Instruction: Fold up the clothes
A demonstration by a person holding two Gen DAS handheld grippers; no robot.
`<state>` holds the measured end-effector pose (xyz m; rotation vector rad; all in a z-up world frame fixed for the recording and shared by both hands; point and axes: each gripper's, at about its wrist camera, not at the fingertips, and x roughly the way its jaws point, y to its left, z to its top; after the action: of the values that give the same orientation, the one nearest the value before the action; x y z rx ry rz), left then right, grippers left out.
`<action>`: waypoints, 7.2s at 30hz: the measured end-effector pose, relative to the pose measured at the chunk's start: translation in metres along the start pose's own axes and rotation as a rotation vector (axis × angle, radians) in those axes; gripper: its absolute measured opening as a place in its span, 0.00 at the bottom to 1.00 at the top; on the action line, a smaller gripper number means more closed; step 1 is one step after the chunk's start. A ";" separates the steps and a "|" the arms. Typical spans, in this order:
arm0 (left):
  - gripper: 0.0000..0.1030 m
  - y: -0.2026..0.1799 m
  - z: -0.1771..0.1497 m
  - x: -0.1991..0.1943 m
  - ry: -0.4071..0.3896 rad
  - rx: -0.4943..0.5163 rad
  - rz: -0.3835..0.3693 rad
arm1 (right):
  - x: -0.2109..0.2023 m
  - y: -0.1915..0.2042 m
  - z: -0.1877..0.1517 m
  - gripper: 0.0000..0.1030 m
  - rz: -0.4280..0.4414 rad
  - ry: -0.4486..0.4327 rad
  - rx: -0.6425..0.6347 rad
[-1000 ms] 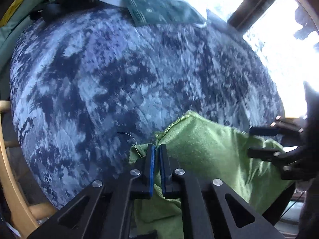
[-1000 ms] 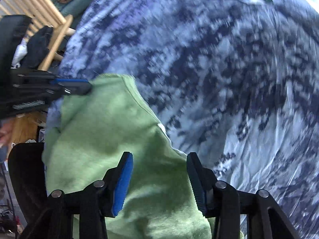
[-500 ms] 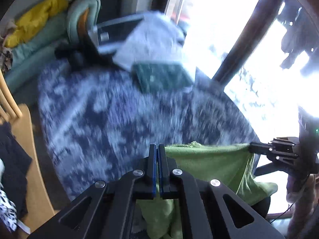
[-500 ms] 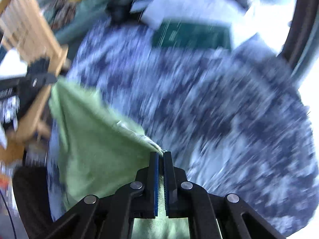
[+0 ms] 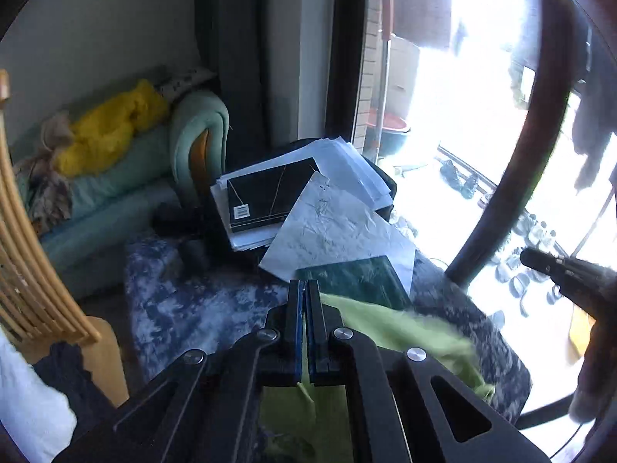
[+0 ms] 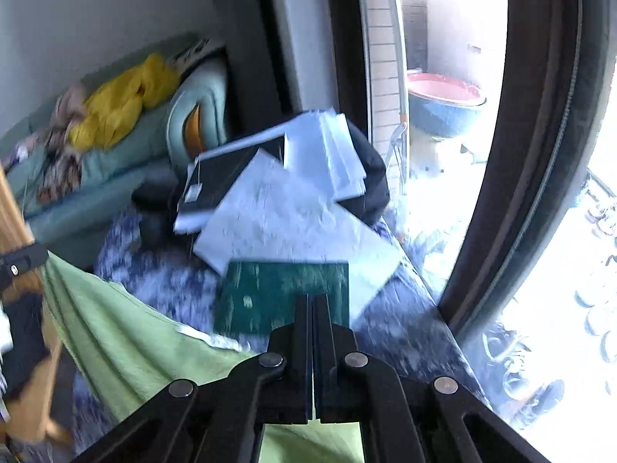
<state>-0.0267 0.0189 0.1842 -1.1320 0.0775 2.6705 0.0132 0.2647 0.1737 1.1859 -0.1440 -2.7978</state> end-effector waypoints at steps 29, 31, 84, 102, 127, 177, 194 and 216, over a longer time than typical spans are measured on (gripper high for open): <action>0.69 0.052 -0.218 0.044 0.551 -0.111 -0.242 | 0.099 0.170 -0.223 0.33 0.210 0.323 -0.655; 0.69 0.062 -0.223 0.047 0.579 -0.210 -0.289 | 0.102 0.168 -0.219 0.06 0.199 0.349 -0.608; 0.03 0.024 -0.240 -0.058 0.165 -0.015 -0.264 | -0.073 0.025 -0.183 0.06 0.203 0.168 -0.007; 0.03 -0.025 -0.317 -0.104 0.538 0.244 -0.337 | -0.069 0.050 -0.266 0.53 0.146 0.469 -0.172; 0.03 0.114 -0.223 -0.108 0.332 -0.293 -0.149 | -0.083 0.033 -0.116 0.04 0.119 0.087 0.149; 0.03 0.135 0.012 -0.081 -0.010 -0.280 0.048 | -0.066 -0.018 0.014 0.03 0.077 -0.176 0.231; 0.03 0.155 -0.027 0.069 0.183 -0.273 0.153 | 0.063 -0.027 -0.024 0.03 0.142 0.045 0.250; 0.34 0.143 -0.188 0.114 0.664 -0.006 0.407 | 0.080 0.014 -0.245 0.42 0.246 0.568 0.207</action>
<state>-0.0055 -0.1241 -0.0345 -2.1504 0.4549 2.4647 0.1353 0.2288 -0.0508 1.8123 -0.4977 -2.1789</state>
